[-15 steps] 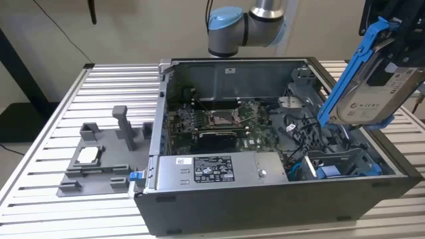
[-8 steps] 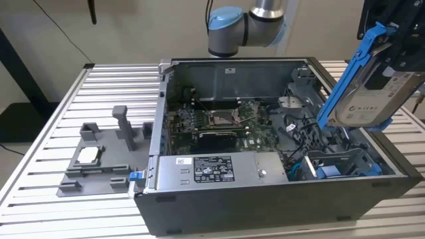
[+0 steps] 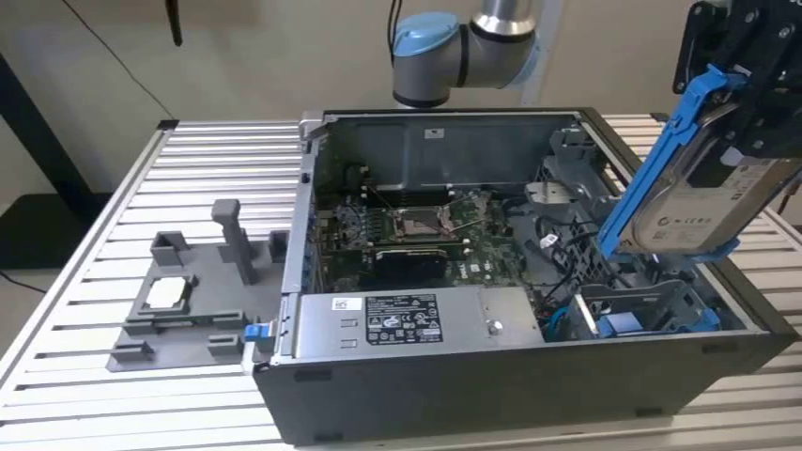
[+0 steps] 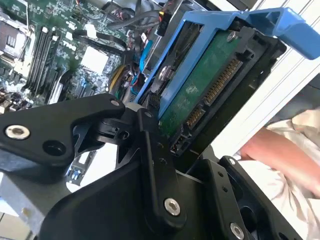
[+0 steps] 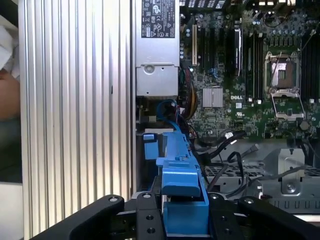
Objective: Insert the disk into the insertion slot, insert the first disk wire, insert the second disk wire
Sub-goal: 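Insert the disk into the insertion slot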
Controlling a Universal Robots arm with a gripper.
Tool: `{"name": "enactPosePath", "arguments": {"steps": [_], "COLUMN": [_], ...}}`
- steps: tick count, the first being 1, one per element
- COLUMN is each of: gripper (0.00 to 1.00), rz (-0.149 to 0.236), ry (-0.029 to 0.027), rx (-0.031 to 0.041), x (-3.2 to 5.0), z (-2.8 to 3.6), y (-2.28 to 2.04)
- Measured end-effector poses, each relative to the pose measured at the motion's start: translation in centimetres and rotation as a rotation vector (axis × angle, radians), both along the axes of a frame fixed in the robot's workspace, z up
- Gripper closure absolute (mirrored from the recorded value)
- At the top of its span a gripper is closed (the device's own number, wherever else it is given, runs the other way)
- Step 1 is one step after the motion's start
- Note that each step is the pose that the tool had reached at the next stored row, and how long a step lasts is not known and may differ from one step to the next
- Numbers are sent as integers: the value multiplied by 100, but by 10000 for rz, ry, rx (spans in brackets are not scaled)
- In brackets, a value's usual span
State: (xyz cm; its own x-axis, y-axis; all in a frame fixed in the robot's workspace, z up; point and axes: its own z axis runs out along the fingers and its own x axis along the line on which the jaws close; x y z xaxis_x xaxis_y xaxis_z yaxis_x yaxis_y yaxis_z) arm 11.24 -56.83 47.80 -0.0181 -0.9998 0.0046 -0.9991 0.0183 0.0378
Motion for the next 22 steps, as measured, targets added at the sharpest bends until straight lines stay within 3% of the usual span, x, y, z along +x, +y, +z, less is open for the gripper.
{"name": "enactPosePath", "arguments": {"steps": [6,11,14,22], "gripper": [67,67,67,67], "rz": [0,0,0,118], "ry": [-18,-257,-313,-353], "rx": [0,-1,2,4], "x": [0,-1,-2,-5], "z": [-40,-90,-141,-267], "y": [-12,-28,-34,-34]}}
